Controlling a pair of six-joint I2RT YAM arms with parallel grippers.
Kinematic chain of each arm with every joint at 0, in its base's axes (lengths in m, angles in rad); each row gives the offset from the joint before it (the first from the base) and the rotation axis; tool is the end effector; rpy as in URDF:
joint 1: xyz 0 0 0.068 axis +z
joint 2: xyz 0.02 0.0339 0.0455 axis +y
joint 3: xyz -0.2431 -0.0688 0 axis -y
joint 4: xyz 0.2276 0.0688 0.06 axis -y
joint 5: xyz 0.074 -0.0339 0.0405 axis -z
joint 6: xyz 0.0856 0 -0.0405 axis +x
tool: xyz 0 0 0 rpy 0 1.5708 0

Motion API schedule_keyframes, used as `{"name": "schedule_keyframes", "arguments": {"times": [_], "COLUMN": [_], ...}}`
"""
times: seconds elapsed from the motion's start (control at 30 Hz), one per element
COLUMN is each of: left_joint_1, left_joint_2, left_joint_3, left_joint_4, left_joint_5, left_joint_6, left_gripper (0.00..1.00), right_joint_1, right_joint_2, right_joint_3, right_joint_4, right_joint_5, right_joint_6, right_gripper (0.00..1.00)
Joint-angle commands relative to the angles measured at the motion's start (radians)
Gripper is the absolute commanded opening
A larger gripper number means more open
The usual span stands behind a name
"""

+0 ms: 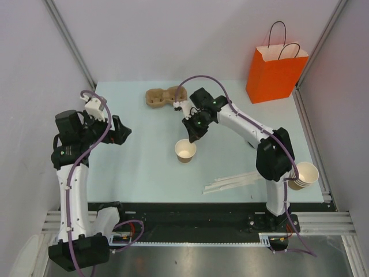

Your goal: Pack the takeout coffee

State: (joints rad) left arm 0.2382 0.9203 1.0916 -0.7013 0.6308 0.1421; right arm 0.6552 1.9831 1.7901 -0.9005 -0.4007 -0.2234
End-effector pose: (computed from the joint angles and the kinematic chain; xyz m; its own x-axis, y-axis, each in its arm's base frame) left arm 0.2163 0.0006 0.3325 -0.4433 0.0101 -0.8963 0.3705 0.9126 -0.1730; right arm 0.3147 0.2839 0.2157 -0.5310 -0.6653 -0.5247 -0.8417 0.4856 0.2361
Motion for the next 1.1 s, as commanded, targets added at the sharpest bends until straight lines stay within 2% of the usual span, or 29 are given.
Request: {"name": "schedule_keyframes", "arguments": {"times": [0.0, 0.43, 0.63, 0.67, 0.73, 0.93, 1.07], "left_joint_1": [0.004, 0.004, 0.004, 0.006, 0.004, 0.004, 0.004], "left_joint_2": [0.005, 0.028, 0.034, 0.037, 0.037, 0.035, 0.041], "left_joint_3": [-0.015, -0.042, -0.041, -0.038, -0.03, -0.01, 0.016], "left_joint_4": [0.029, 0.051, 0.045, 0.042, 0.031, 0.014, 0.002], "left_joint_5": [0.013, 0.017, 0.024, 0.026, 0.026, 0.024, 0.047], "left_joint_6": [0.025, 0.014, 0.011, 0.011, 0.019, 0.03, 0.048], "left_gripper": [1.0, 0.99, 1.0, 1.0, 1.0, 0.99, 0.99], "right_joint_1": [0.026, 0.081, 0.08, 0.08, 0.083, 0.049, -0.049], "right_joint_2": [0.002, 0.045, 0.049, 0.048, 0.043, -0.004, -0.094], "right_joint_3": [0.012, -0.014, -0.023, -0.023, -0.023, 0.044, 0.095], "right_joint_4": [0.092, 0.089, 0.086, 0.084, 0.083, 0.054, 0.003], "right_joint_5": [0.026, 0.095, 0.085, 0.083, 0.08, 0.024, -0.065], "right_joint_6": [0.067, 0.05, 0.042, 0.042, 0.039, 0.039, 0.029], "right_gripper": [0.0, 0.01, 0.11, 0.17, 0.22, 0.54, 0.61]}}
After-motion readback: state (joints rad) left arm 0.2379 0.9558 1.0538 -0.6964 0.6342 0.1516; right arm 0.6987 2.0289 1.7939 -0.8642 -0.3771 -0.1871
